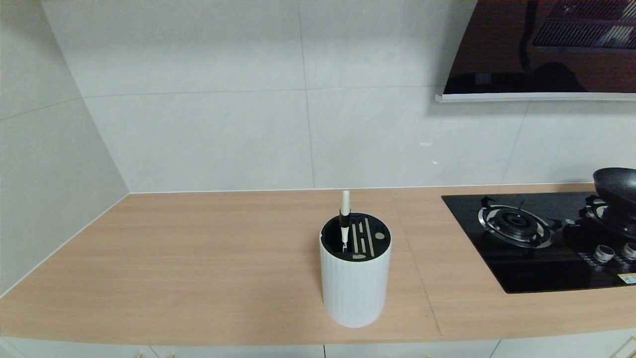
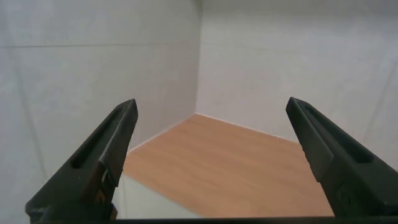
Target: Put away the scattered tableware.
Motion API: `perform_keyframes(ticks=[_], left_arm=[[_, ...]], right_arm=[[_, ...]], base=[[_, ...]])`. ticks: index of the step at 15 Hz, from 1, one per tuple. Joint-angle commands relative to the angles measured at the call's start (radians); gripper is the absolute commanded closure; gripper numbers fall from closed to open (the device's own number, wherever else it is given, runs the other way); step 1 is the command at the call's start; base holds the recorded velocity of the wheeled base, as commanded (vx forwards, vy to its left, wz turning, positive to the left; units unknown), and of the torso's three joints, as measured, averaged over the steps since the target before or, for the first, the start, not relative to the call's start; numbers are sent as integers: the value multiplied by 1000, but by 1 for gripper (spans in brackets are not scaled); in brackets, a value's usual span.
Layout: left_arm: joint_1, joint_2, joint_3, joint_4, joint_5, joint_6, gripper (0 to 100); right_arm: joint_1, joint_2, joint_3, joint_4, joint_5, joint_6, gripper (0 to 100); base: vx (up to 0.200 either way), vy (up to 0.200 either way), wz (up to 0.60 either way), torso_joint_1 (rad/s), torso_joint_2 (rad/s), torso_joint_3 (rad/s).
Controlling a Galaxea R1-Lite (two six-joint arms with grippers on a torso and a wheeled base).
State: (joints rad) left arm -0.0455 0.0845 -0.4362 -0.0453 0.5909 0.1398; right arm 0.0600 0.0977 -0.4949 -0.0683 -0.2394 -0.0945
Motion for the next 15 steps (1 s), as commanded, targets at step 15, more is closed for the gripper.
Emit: perform_keyframes(ticks=[15], left_arm=[[42,-83,436,4,-430,-80,0]], right_arm=[[-54,-98,495,71,272,70,0]], base=[[0,0,0,0,0,0]])
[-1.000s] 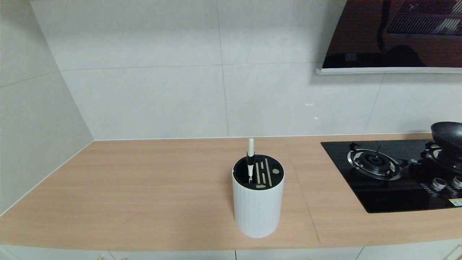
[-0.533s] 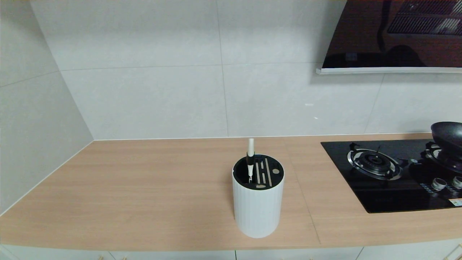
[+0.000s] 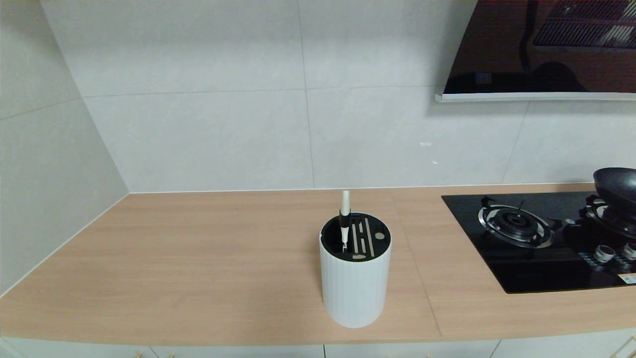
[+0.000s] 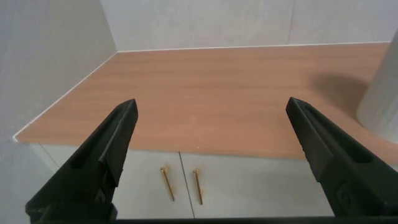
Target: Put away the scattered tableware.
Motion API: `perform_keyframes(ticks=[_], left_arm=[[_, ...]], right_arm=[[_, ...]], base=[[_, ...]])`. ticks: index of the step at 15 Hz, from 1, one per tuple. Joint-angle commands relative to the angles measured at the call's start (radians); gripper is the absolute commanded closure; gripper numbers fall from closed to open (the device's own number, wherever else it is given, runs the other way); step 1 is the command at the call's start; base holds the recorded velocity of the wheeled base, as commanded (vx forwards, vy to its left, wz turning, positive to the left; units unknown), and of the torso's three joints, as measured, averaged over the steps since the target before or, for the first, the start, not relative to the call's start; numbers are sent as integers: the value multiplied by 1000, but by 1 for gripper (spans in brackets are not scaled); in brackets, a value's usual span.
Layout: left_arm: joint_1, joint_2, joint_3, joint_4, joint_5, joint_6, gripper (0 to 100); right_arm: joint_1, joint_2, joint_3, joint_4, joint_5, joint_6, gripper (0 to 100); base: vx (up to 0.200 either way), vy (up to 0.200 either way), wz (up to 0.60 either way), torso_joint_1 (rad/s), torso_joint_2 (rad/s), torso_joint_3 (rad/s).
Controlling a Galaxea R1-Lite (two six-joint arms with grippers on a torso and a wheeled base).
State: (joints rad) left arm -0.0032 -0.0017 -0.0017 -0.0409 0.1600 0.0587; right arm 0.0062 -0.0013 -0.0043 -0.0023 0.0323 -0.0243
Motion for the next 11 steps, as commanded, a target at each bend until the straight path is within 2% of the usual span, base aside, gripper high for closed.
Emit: perform_keyframes(ticks=[1,2,3,5,7,11], left_arm=[[0,3,0,1,-5,-14,0],[0,3,2,32,-99,-50,0],[0,3,2,41,-139,-56,0],[0,3,2,36,-134,-45,0],[0,3,2,36,-132,-62,0],[0,3,2,36,-132,-63,0]], right_arm=[[0,1,4,5,0,0,0],[1,1,4,5,0,0,0],[0,1,4,5,0,0,0],[0,1,4,5,0,0,0],[1,1,4,5,-2,0,0],[0,1,4,5,-3,0,0]], base=[[0,0,0,0,0,0],[0,0,0,0,0,0],[0,0,0,0,0,0],[0,0,0,0,0,0],[0,0,0,0,0,0],[0,0,0,0,0,0]])
